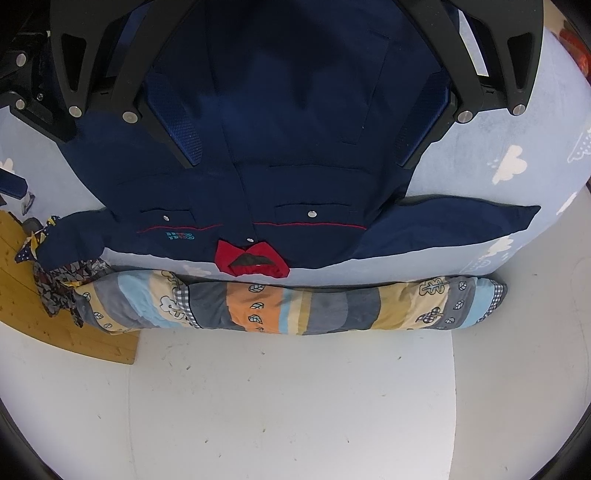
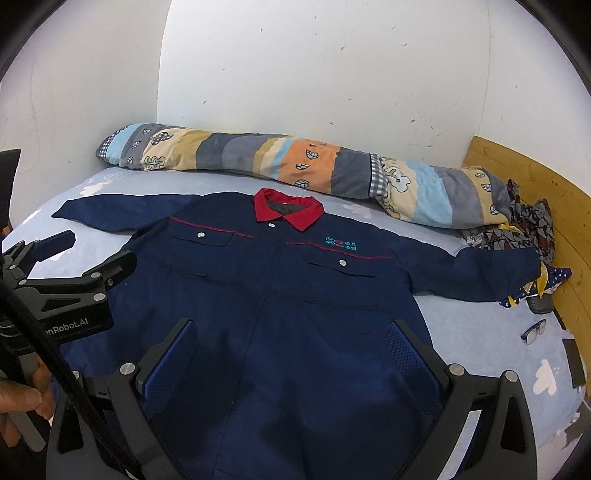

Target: Fold large clothes

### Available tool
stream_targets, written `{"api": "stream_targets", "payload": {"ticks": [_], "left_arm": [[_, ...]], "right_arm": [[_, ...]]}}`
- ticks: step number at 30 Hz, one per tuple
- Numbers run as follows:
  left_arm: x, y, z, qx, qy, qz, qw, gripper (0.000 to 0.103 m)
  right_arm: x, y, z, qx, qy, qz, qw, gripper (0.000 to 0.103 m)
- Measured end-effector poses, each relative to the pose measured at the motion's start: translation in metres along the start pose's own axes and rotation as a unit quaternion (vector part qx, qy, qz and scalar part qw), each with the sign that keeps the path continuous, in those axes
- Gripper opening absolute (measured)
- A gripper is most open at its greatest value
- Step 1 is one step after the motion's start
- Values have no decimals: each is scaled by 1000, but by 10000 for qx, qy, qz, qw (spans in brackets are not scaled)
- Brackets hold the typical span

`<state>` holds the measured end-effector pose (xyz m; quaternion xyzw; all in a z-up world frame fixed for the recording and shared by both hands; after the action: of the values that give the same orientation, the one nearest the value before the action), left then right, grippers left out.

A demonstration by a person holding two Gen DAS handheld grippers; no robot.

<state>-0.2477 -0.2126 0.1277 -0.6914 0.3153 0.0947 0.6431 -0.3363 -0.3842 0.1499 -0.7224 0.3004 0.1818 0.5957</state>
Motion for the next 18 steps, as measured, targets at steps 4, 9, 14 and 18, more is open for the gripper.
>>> {"api": "stream_targets", "payload": {"ticks": [4, 9, 14, 18], "left_arm": [[0, 0, 0, -1, 19, 28, 10000, 103], [-1, 1, 1, 5, 47, 47, 10000, 103], [-1, 0, -1, 4, 26, 38, 10000, 103], [0, 0, -2, 2, 21, 38, 10000, 103]], "right_arm": [[-2, 1, -2, -25, -12, -22, 10000, 103], [-2, 0, -1, -40, -1, -32, 10000, 103], [-2, 0, -1, -62, -9, -28, 10000, 103], [-2, -1, 0, -70, -7, -32, 10000, 103]]}}
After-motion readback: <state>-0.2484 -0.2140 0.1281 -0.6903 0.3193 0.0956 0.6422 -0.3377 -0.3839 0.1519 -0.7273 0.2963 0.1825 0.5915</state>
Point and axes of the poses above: each gripper's, at about its wrist camera, not at the fingertips, and x roughly the way its jaws point, z to its left, y to its underside, the point moved 1 cm from there along x, roughly the way its jaws point, and after that the axes turned 10 degrees about -x, right-handed, at the moved point
